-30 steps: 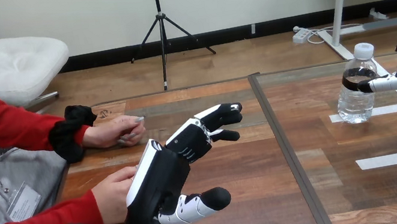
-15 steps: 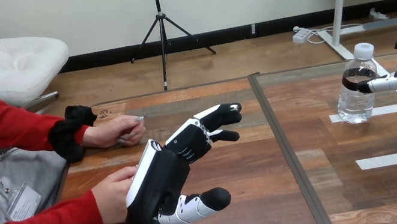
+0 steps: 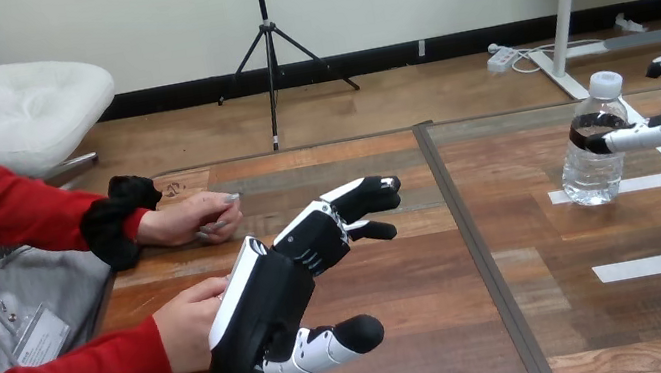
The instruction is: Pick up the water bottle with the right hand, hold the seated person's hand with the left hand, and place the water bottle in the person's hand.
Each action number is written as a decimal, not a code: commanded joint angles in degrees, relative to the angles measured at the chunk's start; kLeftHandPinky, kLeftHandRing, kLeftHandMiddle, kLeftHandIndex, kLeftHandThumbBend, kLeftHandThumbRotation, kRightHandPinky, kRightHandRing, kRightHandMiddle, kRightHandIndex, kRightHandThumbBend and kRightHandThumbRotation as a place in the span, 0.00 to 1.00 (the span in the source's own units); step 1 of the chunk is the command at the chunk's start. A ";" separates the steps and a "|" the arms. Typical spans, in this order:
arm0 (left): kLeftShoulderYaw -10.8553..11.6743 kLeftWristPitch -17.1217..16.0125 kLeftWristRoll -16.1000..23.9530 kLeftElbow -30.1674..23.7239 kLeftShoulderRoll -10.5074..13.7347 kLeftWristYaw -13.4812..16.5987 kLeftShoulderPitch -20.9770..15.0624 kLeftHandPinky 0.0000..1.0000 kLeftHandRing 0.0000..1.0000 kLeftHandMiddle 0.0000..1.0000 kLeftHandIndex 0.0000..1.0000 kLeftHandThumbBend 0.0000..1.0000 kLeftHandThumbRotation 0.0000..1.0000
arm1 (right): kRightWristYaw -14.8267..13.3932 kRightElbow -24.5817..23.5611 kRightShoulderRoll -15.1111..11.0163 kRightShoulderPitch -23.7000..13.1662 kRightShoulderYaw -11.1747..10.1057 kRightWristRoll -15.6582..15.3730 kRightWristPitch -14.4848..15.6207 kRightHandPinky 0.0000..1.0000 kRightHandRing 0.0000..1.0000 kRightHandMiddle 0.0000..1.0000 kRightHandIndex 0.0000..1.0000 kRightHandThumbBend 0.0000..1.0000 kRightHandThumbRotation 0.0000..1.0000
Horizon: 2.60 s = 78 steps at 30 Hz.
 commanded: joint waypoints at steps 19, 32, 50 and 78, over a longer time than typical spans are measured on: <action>-0.20 -0.86 0.80 -3.70 -0.35 1.81 -0.31 0.72 0.82 0.83 0.79 0.93 0.68 | -0.52 0.09 3.68 -8.69 1.43 -0.71 -0.59 0.63 0.82 0.85 0.88 1.00 0.66; -0.10 -1.34 0.97 -3.10 -0.39 2.07 -0.40 0.71 0.81 0.83 0.79 0.92 0.68 | -1.31 -0.10 4.42 -9.59 1.93 -1.01 -0.94 0.58 0.83 0.85 0.89 1.00 0.64; -0.25 -1.25 1.12 -3.05 -0.46 2.57 -0.25 0.70 0.81 0.82 0.79 0.93 0.68 | -0.59 -0.07 5.13 -10.60 2.26 -0.67 -2.06 0.59 0.84 0.86 0.90 1.00 0.62; 0.01 -1.95 0.32 -4.11 -0.03 2.88 0.60 0.69 0.80 0.81 0.78 0.91 0.68 | -0.36 0.75 6.43 -9.60 2.23 -0.12 -2.78 0.61 0.76 0.80 0.83 1.00 0.51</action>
